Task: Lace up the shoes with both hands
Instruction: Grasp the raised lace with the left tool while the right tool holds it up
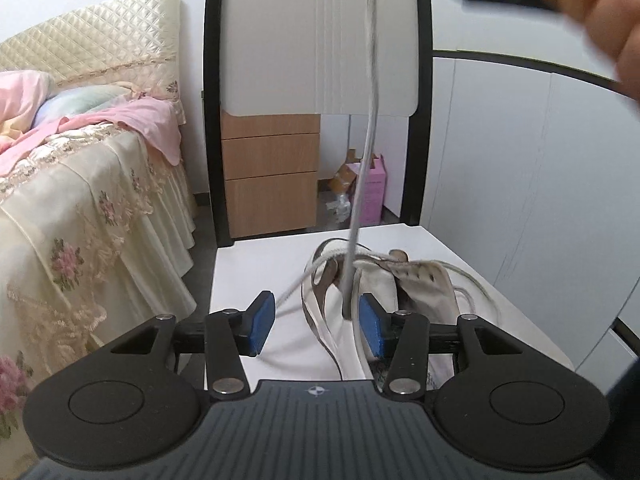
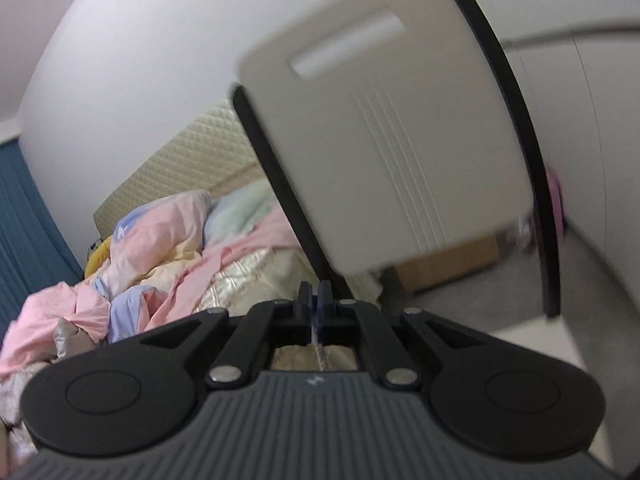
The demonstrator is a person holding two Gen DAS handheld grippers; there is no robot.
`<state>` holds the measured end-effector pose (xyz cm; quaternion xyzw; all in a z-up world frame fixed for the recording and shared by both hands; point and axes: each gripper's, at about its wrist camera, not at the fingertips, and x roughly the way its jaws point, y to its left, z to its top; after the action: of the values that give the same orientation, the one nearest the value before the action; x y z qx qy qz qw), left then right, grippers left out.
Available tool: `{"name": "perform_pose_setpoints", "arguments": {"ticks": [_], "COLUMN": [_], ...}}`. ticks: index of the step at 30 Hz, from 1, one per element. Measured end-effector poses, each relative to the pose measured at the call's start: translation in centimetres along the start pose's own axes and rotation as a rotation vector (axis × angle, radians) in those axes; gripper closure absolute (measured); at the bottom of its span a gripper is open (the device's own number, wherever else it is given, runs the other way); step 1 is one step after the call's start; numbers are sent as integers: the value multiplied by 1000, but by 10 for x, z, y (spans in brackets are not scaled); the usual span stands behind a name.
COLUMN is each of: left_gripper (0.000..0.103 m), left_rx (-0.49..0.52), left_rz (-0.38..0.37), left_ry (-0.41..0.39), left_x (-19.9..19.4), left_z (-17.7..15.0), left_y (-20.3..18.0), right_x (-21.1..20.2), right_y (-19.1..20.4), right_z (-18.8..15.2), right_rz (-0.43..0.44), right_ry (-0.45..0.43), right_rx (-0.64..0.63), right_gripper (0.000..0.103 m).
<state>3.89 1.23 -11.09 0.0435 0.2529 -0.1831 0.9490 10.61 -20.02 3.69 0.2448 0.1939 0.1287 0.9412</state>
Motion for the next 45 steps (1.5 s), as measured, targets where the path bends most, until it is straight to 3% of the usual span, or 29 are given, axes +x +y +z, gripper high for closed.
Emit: {"name": "perform_pose_setpoints", "arguments": {"ticks": [8, 13, 17, 20, 25, 31, 37, 42, 45], "left_gripper": [52, 52, 52, 52, 52, 52, 54, 54, 61], "left_rx": [21, 71, 60, 63, 147, 231, 213, 260, 257], "left_rz": [40, 45, 58, 101, 223, 267, 216, 144, 139], "left_ry": [12, -6, 27, 35, -3, -44, -87, -136, -158], "left_x": [2, -8, -14, -15, -18, -17, -8, 1, 6], "left_z": [-8, -12, -7, 8, 53, 90, 93, 91, 91], "left_y": [3, -19, -39, -55, -87, -105, -102, -101, -99], "right_x": [32, 27, 20, 15, -2, -9, -15, -3, 1], "right_y": [-71, -95, -98, -97, -98, -125, -147, -140, -134], "right_z": [-49, -55, -53, -49, -34, -20, -16, -21, -26], "right_rz": [26, 124, 212, 272, 361, 384, 358, 332, 320], "right_ry": [95, 165, 229, 271, 237, 200, 187, 222, 236], "right_rx": [88, 118, 98, 82, 120, 234, 290, 247, 212], "right_gripper": [100, 100, 100, 100, 100, 100, 100, 100, 100]}}
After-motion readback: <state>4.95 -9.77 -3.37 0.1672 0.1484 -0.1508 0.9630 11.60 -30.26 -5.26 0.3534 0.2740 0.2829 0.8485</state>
